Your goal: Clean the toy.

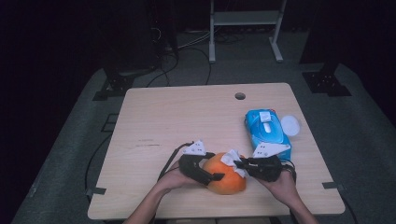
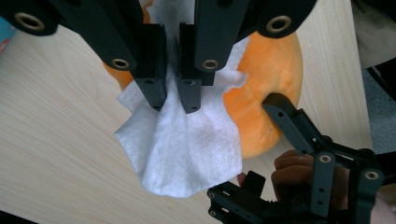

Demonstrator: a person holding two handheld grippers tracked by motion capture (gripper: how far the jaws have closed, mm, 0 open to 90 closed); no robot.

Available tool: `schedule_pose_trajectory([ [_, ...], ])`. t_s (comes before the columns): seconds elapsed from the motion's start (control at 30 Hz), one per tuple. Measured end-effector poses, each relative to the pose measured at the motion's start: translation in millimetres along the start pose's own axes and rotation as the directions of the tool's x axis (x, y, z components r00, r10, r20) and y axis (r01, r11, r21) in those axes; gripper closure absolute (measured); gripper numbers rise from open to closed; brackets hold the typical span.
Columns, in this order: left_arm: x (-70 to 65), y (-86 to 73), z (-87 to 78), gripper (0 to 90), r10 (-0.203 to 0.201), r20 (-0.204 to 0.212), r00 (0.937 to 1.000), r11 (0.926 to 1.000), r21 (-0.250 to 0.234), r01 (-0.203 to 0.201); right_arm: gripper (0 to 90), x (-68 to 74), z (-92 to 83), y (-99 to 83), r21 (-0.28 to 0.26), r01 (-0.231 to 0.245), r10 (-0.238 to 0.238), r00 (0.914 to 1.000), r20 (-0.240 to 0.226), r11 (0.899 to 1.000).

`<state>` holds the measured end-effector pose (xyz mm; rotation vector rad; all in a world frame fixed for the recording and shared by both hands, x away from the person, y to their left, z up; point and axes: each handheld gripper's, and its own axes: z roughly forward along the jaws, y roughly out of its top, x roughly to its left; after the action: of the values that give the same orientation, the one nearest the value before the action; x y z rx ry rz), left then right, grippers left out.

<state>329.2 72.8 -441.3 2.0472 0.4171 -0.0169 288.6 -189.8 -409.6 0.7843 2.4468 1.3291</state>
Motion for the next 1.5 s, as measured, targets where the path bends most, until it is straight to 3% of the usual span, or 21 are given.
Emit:
schedule_pose_trajectory([
  [0.1,0.6,1.6,-2.7,26.8,-0.007,-0.009,0.9999,0.9999,-0.015,0.007,82.7,0.2,-2.2,4.2,-0.006,0.015,-0.015,0.9998,0.01,1.0],
  [0.17,-6.2,6.2,-4.1,31.0,0.055,-0.045,0.9974,0.9982,-0.02,-0.056,82.9,3.1,-2.3,8.3,-0.019,0.03,-0.03,0.9995,0.008,0.999],
  [0.2,-6.2,6.2,-4.1,31.8,0.055,-0.045,0.9974,0.9982,-0.02,-0.056,82.9,3.1,-2.3,8.3,-0.019,0.03,-0.03,0.9995,0.008,0.999],
  [0.33,-22.2,15.7,-3.5,33.2,0.21,-0.145,0.967,0.9767,-0.016,-0.214,82.8,16.6,1.6,17.3,-0.052,0.064,-0.065,0.9978,-0.01,0.997],
  [0.37,-26.2,17.0,-3.9,33.3,0.256,-0.185,0.9488,0.965,-0.008,-0.262,82.8,19.0,2.2,18.8,-0.054,0.075,-0.076,0.9971,-0.006,0.996],
  [0.4,-27.2,17.3,-5.1,33.3,0.275,-0.202,0.9398,0.9593,-0.005,-0.282,82.7,20.8,2.2,20.6,-0.054,0.097,-0.096,0.9952,0.015,0.994],
  [0.43,-25.6,15.8,-6.5,32.9,0.272,-0.207,0.9398,0.9604,-0.004,-0.278,82.6,15.8,1.4,20.0,-0.055,0.078,-0.077,0.997,0.007,0.995],
  [0.5,-23.8,14.3,-6.6,31.7,0.268,-0.206,0.941,0.9617,0.001,-0.274,82.6,8.8,2.0,15.4,-0.033,0.062,-0.061,0.9979,0.022,0.998],
  [0.63,-13.9,9.7,-8.0,23.2,0.202,-0.181,0.9624,0.9778,-0.018,-0.209,82.6,-3.3,3.4,5.2,-0.009,0.012,-0.011,0.9995,0.028,1.0],
  [0.67,-10.6,9.6,-8.9,15.5,0.165,-0.163,0.9727,0.9847,-0.028,-0.172,82.6,-6.7,2.1,1.6,0.005,0.005,-0.005,0.9992,0.038,1.0],
  [0.77,-1.4,8.0,-10.5,12.5,0.08,-0.143,0.9865,0.9957,-0.035,-0.086,82.7,-5.9,1.7,-1.7,0.011,0.0,-0.001,0.9994,0.035,1.0],
  [0.83,-2.6,6.8,-9.4,16.2,0.087,-0.139,0.9864,0.9953,-0.03,-0.092,82.8,-4.8,1.6,-1.5,0.011,0.001,-0.002,0.9994,0.033,1.0],
  [0.87,-4.8,6.4,-8.4,23.0,0.111,-0.148,0.9828,0.9932,-0.021,-0.115,82.7,0.0,1.4,2.4,0.009,0.014,-0.014,0.9996,0.026,1.0],
  [1.0,-17.2,10.3,-5.9,27.1,0.194,-0.157,0.9685,0.9807,0.007,-0.195,82.7,10.2,5.8,13.2,-0.017,0.04,-0.04,0.9992,-0.002,0.999],
  [1.17,-15.7,9.7,-9.1,24.9,0.184,-0.14,0.9729,0.9827,0.004,-0.185,82.7,2.9,4.9,11.1,-0.023,0.02,-0.02,0.9996,0.019,1.0],
  [1.23,-9.7,11.4,-12.9,18.2,0.138,-0.12,0.9831,0.9896,-0.023,-0.142,82.7,1.9,3.7,8.3,-0.012,0.027,-0.027,0.9994,0.021,1.0],
  [1.27,-9.7,11.4,-12.9,14.5,0.138,-0.12,0.9831,0.9896,-0.023,-0.142,82.7,1.9,3.7,8.3,-0.012,0.027,-0.027,0.9994,0.021,1.0],
  [1.3,-3.4,11.5,-15.3,9.6,0.068,-0.099,0.9928,0.9962,-0.048,-0.073,82.7,3.3,3.6,4.6,0.01,0.05,-0.051,0.9986,0.018,0.999],
  [1.33,-3.4,11.5,-15.3,8.5,0.068,-0.099,0.9928,0.9962,-0.048,-0.073,82.7,3.3,3.6,4.6,0.01,0.05,-0.051,0.9986,0.018,0.999],
  [1.43,6.7,5.8,-14.2,7.3,-0.016,-0.067,0.9977,0.9992,-0.037,0.013,82.6,4.6,-1.7,0.5,0.022,0.059,-0.059,0.9983,-0.002,0.998],
  [1.5,7.7,3.0,-11.3,17.0,-0.036,-0.035,0.9987,0.9992,-0.018,0.035,82.7,4.8,-2.6,1.0,0.019,0.051,-0.051,0.9987,-0.002,0.999],
])
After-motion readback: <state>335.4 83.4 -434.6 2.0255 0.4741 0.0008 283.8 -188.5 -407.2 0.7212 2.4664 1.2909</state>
